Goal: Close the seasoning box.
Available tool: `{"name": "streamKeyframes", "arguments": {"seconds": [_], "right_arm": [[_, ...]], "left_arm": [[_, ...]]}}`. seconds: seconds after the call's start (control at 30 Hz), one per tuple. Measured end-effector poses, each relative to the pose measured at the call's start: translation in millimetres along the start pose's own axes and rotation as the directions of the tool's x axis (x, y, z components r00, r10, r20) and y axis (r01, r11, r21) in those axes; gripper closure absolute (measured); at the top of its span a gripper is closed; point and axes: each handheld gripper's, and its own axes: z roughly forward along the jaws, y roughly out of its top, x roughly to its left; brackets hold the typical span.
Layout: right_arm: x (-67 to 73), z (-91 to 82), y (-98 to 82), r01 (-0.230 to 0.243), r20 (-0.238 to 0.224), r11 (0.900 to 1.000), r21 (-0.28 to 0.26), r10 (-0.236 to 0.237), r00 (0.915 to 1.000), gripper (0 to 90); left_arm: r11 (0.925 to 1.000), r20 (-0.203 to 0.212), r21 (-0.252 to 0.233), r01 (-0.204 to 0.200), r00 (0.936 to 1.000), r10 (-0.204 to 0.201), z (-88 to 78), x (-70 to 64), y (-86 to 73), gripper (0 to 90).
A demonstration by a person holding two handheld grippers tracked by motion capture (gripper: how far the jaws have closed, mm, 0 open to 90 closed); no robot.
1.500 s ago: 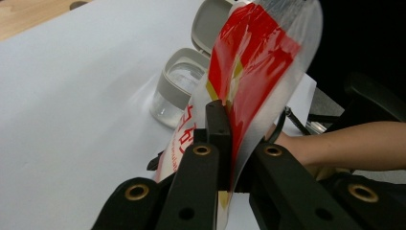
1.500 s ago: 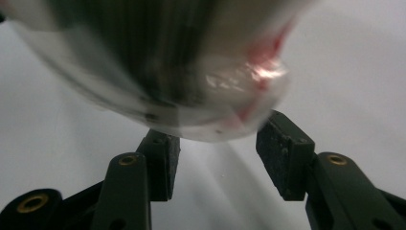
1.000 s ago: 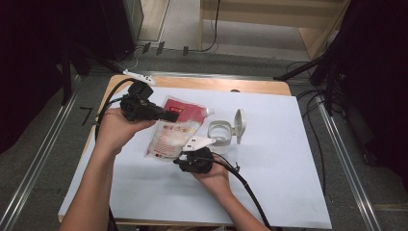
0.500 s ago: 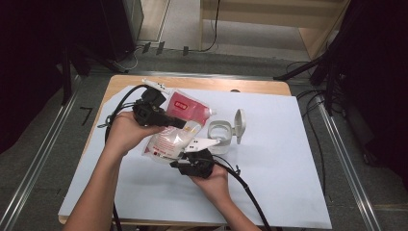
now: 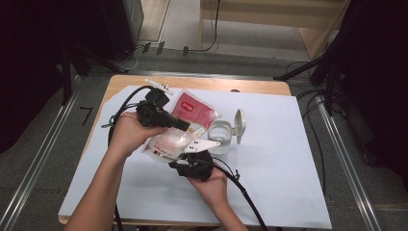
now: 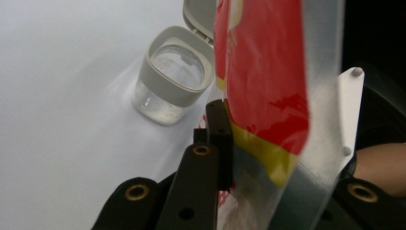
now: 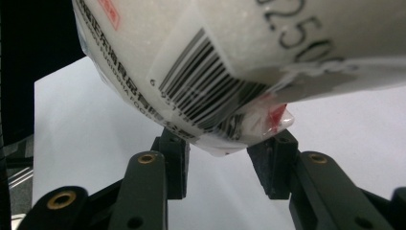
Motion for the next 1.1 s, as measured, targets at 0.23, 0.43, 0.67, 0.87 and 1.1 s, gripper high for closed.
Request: {"name": "streamKeyframes", "arguments": {"seconds": [0.23,0.43,0.67,0.87,1.1], "right_arm": [[-6.1,4.9,-2.1,0.002,-0.009,1.000,-0.029,-0.002,1.0000,53.8],[-4.9,7.9,-4.9,0.093,0.071,0.994,-0.055,-0.089,0.9935,48.8],[-4.1,11.8,-7.8,0.098,0.153,0.991,-0.092,-0.083,0.9848,40.3],[3.8,10.3,-6.0,0.131,0.134,0.987,-0.097,-0.117,0.9840,50.8],[7.2,2.8,-3.0,0.006,-0.021,0.994,-0.106,-0.009,0.9998,55.6]], "left_arm": [[0.9985,0.040,0.014,0.052,0.9978,-0.053,1.5,-2.9,1.3,90.0],[0.9946,0.088,0.015,0.102,0.9907,-0.103,0.0,0.5,0.1,90.0],[0.9848,0.136,0.007,0.174,0.9755,-0.173,2.7,8.0,-2.5,90.0],[0.9859,0.116,0.021,0.166,0.9790,-0.168,12.6,7.6,-0.2,90.0],[0.9916,0.039,-0.001,0.129,0.9909,-0.129,11.7,-1.0,4.1,88.0]]}}
